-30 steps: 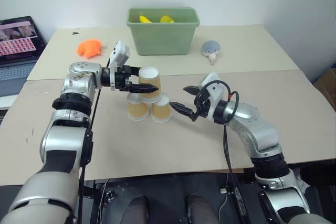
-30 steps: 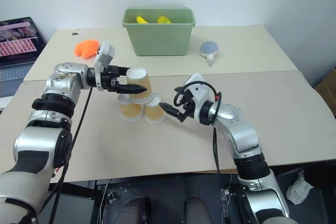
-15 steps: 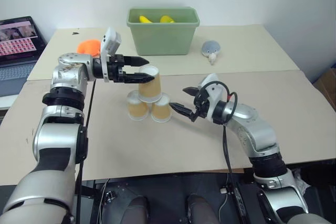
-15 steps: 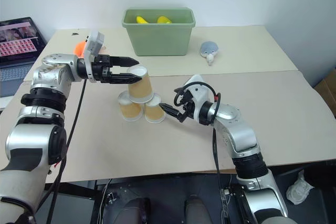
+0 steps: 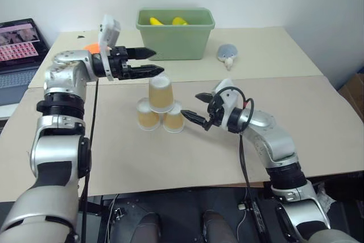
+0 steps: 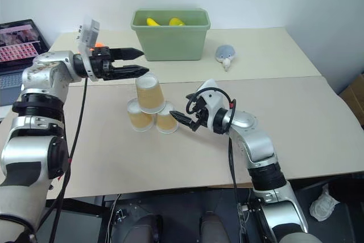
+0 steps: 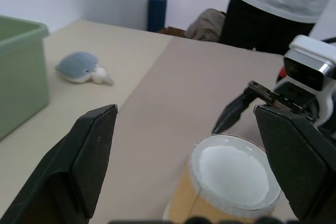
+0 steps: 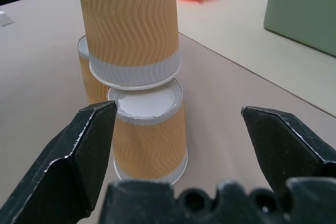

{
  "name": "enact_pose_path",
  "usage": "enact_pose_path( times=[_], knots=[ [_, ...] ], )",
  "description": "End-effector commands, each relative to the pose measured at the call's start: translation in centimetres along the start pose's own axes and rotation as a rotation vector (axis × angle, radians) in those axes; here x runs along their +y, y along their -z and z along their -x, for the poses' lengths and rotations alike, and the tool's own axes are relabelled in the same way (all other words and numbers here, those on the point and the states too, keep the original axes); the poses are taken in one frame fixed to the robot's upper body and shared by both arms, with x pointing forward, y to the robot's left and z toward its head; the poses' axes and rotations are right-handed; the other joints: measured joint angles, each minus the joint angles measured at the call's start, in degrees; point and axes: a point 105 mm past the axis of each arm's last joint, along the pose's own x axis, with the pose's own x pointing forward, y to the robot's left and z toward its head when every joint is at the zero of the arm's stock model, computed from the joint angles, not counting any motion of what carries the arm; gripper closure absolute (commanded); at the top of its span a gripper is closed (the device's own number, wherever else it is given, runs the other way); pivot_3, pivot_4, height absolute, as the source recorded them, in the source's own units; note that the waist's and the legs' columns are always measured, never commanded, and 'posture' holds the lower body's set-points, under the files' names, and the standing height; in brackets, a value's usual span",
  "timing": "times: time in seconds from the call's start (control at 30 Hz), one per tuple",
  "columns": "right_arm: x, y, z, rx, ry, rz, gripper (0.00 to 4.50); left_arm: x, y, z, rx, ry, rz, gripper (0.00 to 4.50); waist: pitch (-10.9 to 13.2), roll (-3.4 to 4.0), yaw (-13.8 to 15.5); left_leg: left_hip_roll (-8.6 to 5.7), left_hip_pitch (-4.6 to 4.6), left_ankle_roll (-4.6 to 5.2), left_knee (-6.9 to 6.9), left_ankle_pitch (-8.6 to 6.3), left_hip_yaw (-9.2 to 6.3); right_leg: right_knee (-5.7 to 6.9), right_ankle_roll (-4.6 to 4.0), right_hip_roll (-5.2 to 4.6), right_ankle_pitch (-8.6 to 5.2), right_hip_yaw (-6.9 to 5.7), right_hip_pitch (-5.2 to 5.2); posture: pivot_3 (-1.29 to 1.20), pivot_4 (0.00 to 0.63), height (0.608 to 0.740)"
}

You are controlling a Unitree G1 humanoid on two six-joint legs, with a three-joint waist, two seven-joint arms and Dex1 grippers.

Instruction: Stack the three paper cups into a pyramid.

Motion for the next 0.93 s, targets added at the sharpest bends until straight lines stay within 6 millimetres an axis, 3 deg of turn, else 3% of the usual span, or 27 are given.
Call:
enact_pose_path(
  times=[0.03,0.1,0.23,0.4,0.53,0.63,0.77,0.93],
  knots=[
    [0.0,-1.7,0.0,-0.058,-0.017,0.046,0.0,1.3,-4.0,2.7,-0.193,-0.163,-0.024,0.07,0.0,0.0,0.06,0.0,0.0,0.0,0.03,0.0,0.0,0.02,0.0,0.0,0.0,0.0,-0.01,0.0,0.15,0.732],
    [0.0,-1.6,-0.1,-0.054,-0.022,0.047,0.0,2.0,-4.8,4.2,-0.268,-0.27,-0.022,0.07,0.0,0.0,0.05,0.01,-0.02,0.02,0.1,-0.01,-0.01,0.03,0.0,-0.01,0.0,-0.01,-0.01,0.0,0.15,0.732],
    [-0.7,-1.3,0.3,-0.039,-0.008,0.044,0.0,3.2,-3.5,7.8,-0.344,-0.58,-0.007,0.07,-0.01,0.02,-0.04,0.01,0.09,0.07,0.14,-0.05,0.02,0.15,0.0,-0.04,0.0,0.0,0.02,0.0,0.15,0.732],
    [-4.6,0.4,2.7,0.04,0.162,0.041,0.0,2.6,3.0,13.6,-0.285,-1.009,0.046,0.07,-0.03,0.04,0.41,-0.03,0.2,0.08,0.17,-0.07,0.09,0.28,-0.01,-0.16,0.01,0.05,0.03,0.0,0.15,0.732],
    [-9.5,3.7,4.5,0.206,0.448,0.069,0.0,0.4,8.1,18.1,-0.231,-1.287,0.117,0.07,-0.06,-0.03,0.56,-0.08,0.17,0.07,0.17,-0.07,0.14,0.23,-0.02,-0.23,0.02,0.04,0.03,0.0,0.15,0.732],
    [-11.2,5.6,5.2,0.277,0.592,0.093,0.0,-1.3,10.8,21.1,-0.208,-1.469,0.145,0.07,-0.07,-0.04,0.71,-0.08,0.2,0.07,0.16,-0.07,0.18,0.2,-0.02,-0.26,0.02,0.04,0.06,0.0,0.15,0.732],
    [-11.8,7.1,5.4,0.265,0.724,0.034,0.0,-2.9,13.4,23.4,-0.147,-1.618,0.142,0.07,-0.09,-0.07,0.67,-0.09,0.2,0.06,0.14,-0.08,0.21,0.16,-0.03,-0.29,0.02,0.06,0.06,0.0,0.15,0.732],
    [-11.7,8.8,5.5,0.256,0.814,-0.003,0.0,-3.9,15.1,23.7,-0.094,-1.668,0.099,0.07,-0.11,-0.06,0.64,-0.1,0.21,0.05,0.13,-0.08,0.23,0.15,-0.03,-0.29,0.03,0.06,0.1,0.0,0.15,0.732]
  ],
)
